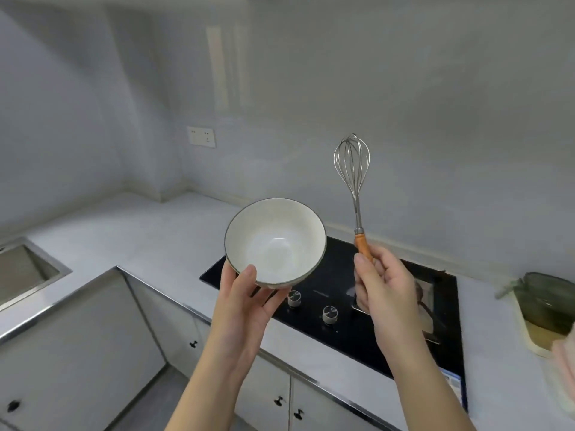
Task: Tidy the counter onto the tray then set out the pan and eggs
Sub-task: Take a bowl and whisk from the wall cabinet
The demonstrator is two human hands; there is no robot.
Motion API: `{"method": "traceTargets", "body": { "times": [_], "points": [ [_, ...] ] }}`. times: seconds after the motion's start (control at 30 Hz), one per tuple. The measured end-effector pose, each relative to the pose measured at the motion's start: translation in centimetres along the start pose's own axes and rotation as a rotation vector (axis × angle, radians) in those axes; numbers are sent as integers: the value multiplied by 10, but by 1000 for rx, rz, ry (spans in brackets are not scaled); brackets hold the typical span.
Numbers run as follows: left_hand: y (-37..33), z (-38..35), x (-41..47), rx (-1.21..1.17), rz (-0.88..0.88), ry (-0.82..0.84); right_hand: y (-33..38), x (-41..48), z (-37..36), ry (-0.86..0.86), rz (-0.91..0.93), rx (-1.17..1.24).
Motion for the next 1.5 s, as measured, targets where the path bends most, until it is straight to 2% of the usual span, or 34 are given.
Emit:
{"method": "traceTargets", "body": {
  "times": [0.3, 0.43, 0.53, 0.7, 0.83, 0.93, 1.13, 1.37, 1.5],
  "points": [
    [-89, 139, 74, -31, -146, -315, -29, 81, -178, 342, -130, 7],
    [-128, 206, 105, 39, -166, -419, -43, 107, -248, 544, -121, -100],
    [-157, 255, 138, 60, -152, -433, -52, 131, -298, 685, -110, -208],
    [-211, 326, 194, 119, -67, -387, -70, 161, -379, 790, -168, -300],
    [-248, 378, 242, 152, 0, -372, -84, 188, -450, 829, -222, -356],
    [-256, 409, 266, 145, 33, -409, -97, 208, -487, 833, -293, -264],
    [-267, 470, 331, 94, 60, -518, -139, 263, -575, 623, -427, -28],
    [-291, 534, 408, 90, 113, -667, -182, 324, -662, 592, -575, -82],
    [-300, 571, 451, 124, 154, -695, -201, 358, -704, 566, -634, -131]
  ]
}}
Point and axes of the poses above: each hand's wrist, its own x-axis towards the middle knuckle, its own z-axis out of the back of the hand, y = z × x, the point moved 2 cm from there along x, towards the middle knuckle, and after that the axes turned 8 degrees about -x, right-handed, at the moved point
